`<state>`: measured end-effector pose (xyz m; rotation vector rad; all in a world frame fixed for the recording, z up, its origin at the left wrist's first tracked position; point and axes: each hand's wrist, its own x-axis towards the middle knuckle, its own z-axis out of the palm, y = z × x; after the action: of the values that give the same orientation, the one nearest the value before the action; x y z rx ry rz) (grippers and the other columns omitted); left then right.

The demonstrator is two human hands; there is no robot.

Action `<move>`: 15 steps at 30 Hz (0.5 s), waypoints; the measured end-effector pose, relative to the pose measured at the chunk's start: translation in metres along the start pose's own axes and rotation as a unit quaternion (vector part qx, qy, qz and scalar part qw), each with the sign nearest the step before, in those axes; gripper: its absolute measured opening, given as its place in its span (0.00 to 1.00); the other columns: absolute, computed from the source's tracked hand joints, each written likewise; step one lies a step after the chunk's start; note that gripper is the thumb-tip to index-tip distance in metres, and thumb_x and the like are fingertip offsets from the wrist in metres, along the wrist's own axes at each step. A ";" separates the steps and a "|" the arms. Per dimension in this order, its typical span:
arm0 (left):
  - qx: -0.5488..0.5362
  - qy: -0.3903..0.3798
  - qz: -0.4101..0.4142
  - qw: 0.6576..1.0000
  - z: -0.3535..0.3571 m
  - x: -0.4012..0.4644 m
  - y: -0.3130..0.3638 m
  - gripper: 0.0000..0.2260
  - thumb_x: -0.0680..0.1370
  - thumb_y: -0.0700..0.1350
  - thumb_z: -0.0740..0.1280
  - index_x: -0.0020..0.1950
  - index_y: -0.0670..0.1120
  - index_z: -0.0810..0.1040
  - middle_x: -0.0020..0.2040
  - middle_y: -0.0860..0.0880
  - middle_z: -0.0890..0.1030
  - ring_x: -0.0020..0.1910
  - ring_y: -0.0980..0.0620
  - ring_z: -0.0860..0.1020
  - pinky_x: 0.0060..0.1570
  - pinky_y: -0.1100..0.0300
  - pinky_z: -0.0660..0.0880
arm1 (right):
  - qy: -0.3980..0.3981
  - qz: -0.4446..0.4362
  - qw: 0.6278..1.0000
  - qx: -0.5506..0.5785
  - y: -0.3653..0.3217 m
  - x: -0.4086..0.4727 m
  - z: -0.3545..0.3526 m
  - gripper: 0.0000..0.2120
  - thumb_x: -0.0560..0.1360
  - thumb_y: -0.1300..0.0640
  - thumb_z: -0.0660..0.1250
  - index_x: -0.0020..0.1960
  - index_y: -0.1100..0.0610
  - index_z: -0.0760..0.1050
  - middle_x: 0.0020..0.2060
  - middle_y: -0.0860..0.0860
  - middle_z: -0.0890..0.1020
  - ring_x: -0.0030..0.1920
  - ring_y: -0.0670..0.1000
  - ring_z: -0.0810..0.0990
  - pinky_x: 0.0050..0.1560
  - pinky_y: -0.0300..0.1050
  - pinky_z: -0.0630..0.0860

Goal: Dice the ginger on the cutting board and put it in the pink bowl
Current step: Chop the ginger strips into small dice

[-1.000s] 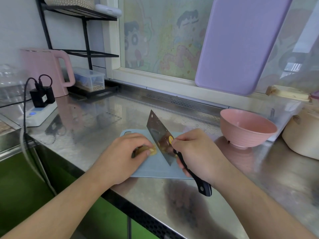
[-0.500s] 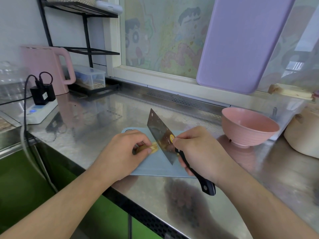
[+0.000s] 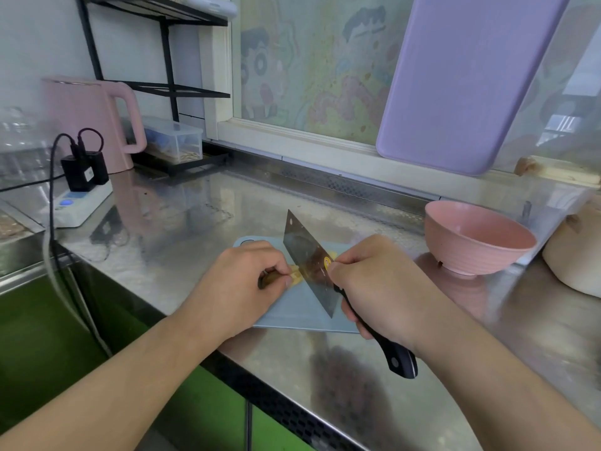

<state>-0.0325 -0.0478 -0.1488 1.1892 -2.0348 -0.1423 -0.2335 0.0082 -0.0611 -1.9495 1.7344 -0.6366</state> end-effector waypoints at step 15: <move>-0.004 -0.001 -0.006 1.000 -0.002 -0.001 0.003 0.03 0.78 0.48 0.75 0.44 0.55 0.85 0.43 0.61 0.81 0.45 0.60 0.79 0.46 0.57 0.78 | 0.034 0.043 0.990 0.131 0.012 0.008 0.006 0.15 0.80 0.61 0.62 0.40 0.72 0.68 0.26 0.62 0.71 0.19 0.54 0.68 0.25 0.39 0.65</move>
<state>-0.0329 -0.0449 -0.1474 1.1961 -2.0273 -0.1568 -0.2388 -0.0012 -0.0728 -1.6818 1.6701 -0.8603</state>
